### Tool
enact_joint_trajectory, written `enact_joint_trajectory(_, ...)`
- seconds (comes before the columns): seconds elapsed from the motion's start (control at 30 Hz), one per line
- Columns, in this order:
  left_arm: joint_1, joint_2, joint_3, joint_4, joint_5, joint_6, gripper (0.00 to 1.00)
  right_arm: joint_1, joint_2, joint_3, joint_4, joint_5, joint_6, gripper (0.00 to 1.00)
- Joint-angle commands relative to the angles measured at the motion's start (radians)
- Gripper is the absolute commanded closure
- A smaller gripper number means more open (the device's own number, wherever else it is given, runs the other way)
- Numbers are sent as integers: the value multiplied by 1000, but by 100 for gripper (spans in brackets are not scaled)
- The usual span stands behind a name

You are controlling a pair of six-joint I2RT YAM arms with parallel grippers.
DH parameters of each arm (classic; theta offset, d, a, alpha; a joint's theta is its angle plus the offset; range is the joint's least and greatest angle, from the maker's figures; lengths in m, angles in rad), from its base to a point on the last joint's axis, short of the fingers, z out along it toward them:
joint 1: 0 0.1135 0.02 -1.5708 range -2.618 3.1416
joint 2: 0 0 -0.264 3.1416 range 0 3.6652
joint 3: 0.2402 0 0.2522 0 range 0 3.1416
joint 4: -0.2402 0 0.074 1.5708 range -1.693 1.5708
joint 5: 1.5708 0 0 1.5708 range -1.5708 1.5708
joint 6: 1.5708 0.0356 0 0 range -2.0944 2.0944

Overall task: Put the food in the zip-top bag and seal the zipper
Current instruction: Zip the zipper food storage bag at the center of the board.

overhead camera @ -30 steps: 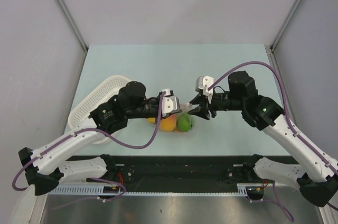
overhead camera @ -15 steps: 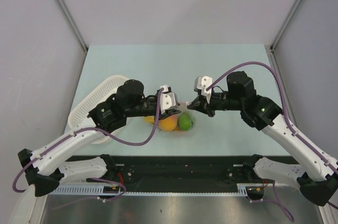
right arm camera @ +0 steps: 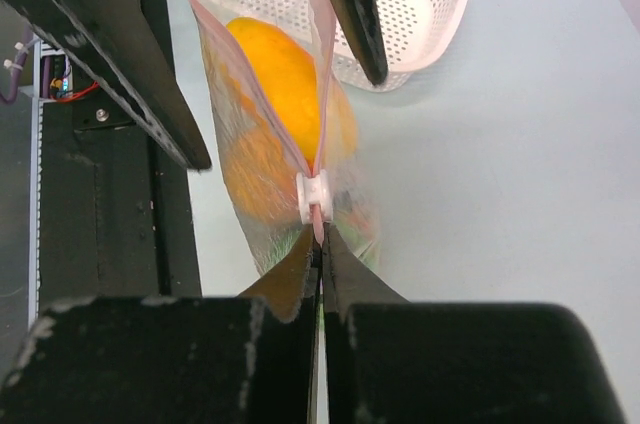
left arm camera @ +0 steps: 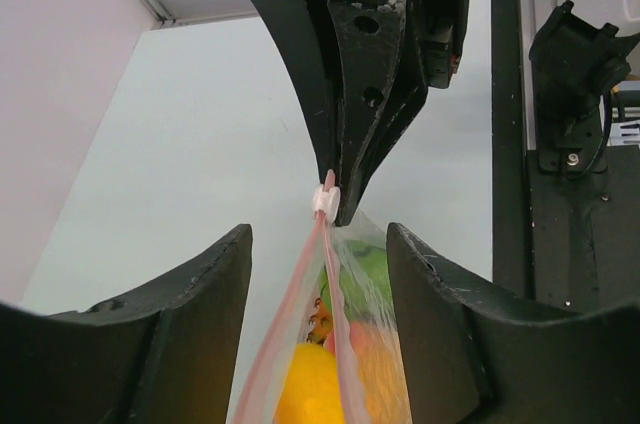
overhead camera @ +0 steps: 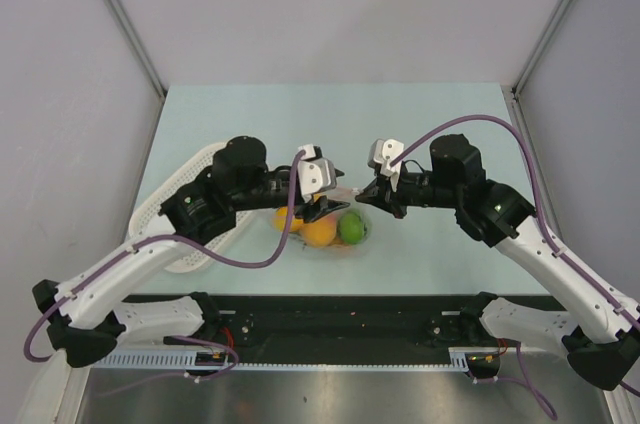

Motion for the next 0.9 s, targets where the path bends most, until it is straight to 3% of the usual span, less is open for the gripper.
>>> enact_joint_trajectory(0.0,-15,54,58,4,22,12,41,5,-21,4,55,17,18,100)
enact_joint_trajectory(0.17,-24,80,63,15,42,11,53,5,-22,3,62,26,21,100)
enact_joint_trajectory(0.33,-24,83,54,30,38,-9,75,5,-22,3,57,34,26,100)
enact_joint_trajectory(0.57,-23,70,20,32,21,-20,86,5,-27,3,60,38,32,100)
enact_joint_trajectory(0.87,13,37,-22,-7,-1,12,89,5,-53,3,55,67,38,100)
